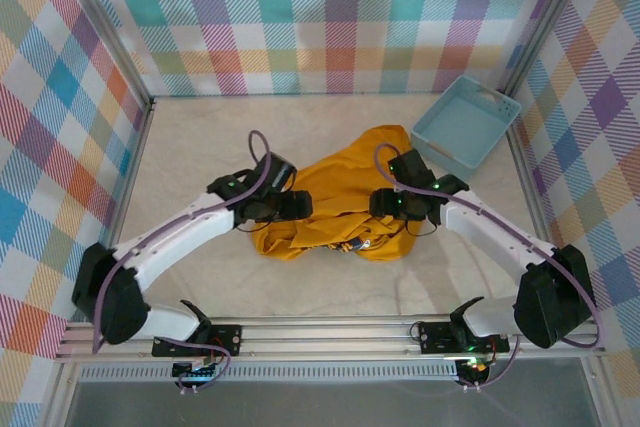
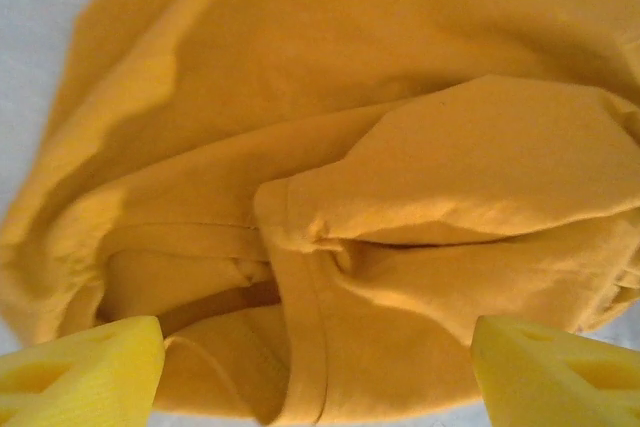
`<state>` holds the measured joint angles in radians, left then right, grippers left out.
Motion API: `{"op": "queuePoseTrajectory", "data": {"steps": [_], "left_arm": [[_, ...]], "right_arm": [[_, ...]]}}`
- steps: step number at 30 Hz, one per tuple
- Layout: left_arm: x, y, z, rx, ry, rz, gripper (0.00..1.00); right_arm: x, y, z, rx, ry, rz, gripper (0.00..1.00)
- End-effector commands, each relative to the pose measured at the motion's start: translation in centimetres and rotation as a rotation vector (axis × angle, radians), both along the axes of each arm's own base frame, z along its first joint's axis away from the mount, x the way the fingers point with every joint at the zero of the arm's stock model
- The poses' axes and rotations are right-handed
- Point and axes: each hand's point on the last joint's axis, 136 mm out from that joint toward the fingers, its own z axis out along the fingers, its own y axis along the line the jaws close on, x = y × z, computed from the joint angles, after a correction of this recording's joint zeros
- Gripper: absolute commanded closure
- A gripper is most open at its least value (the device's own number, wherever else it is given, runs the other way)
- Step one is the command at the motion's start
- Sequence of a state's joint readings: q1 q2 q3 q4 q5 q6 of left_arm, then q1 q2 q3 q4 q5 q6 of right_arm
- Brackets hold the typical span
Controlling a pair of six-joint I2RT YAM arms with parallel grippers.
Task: Fold the inside-out t-shirt
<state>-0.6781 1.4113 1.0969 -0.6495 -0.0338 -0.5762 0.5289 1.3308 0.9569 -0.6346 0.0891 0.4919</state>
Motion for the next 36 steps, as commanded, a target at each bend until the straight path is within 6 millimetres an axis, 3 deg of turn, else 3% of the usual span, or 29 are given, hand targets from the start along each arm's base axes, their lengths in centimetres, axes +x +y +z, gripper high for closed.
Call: {"op": "queuePoseTrajectory", "data": {"steps": [1, 5, 7, 10, 13, 15, 17, 24, 27, 30, 32, 34, 36], "left_arm": [[0.8, -1.9, -2.6, -0.008, 0.062, 0.004, 0.19], [1.4, -3.5, -5.0, -0.027, 0.105, -0.016, 0.24], [1.6, -3.8, -5.9, -0.012, 0.122, -0.021, 0.31], [1.7, -3.9, -6.9, 0.006, 0.137, -0.03, 0.49], [1.8, -3.2, -7.1, 0.049, 0.133, -0.029, 0.73], [2.0, -1.9, -6.8, 0.111, 0.115, -0.011, 0.91], [2.4, -0.3, -6.1, 0.151, 0.089, 0.012, 1.0], [3.7, 8.1, -1.5, 0.252, -0.038, 0.194, 1.0], [3.7, 10.9, 0.9, 0.329, -0.098, 0.258, 1.0], [3.5, 10.7, 2.5, 0.33, -0.128, 0.229, 0.99], [3.0, 10.4, 3.6, 0.351, -0.146, 0.217, 0.8], [2.1, 8.1, 5.3, 0.313, -0.189, 0.144, 0.64], [0.8, 3.7, 7.1, 0.175, -0.233, 0.025, 0.55]], "right_arm": [[-0.8, 0.0, -1.3, 0.04, 0.058, -0.037, 0.32], [-0.9, 0.1, -2.9, 0.026, 0.099, -0.035, 0.39], [-0.6, 0.6, -3.3, 0.034, 0.1, -0.019, 0.49], [0.2, 1.1, -3.0, 0.04, 0.085, 0.002, 0.74], [0.9, 1.2, -1.1, 0.034, 0.027, 0.033, 1.0], [1.2, 1.4, 1.5, 0.049, -0.041, 0.068, 1.0], [1.0, 1.8, 4.3, 0.082, -0.108, 0.12, 1.0], [-1.5, 3.5, 14.3, 0.271, -0.315, 0.287, 1.0], [-2.5, 4.6, 16.7, 0.365, -0.357, 0.344, 1.0], [-2.9, 6.0, 17.5, 0.454, -0.359, 0.387, 1.0], [-2.9, 6.6, 17.5, 0.484, -0.352, 0.399, 1.0], [-2.7, 7.4, 16.9, 0.502, -0.337, 0.408, 1.0], [-2.6, 8.2, 16.2, 0.508, -0.32, 0.426, 1.0]]}}
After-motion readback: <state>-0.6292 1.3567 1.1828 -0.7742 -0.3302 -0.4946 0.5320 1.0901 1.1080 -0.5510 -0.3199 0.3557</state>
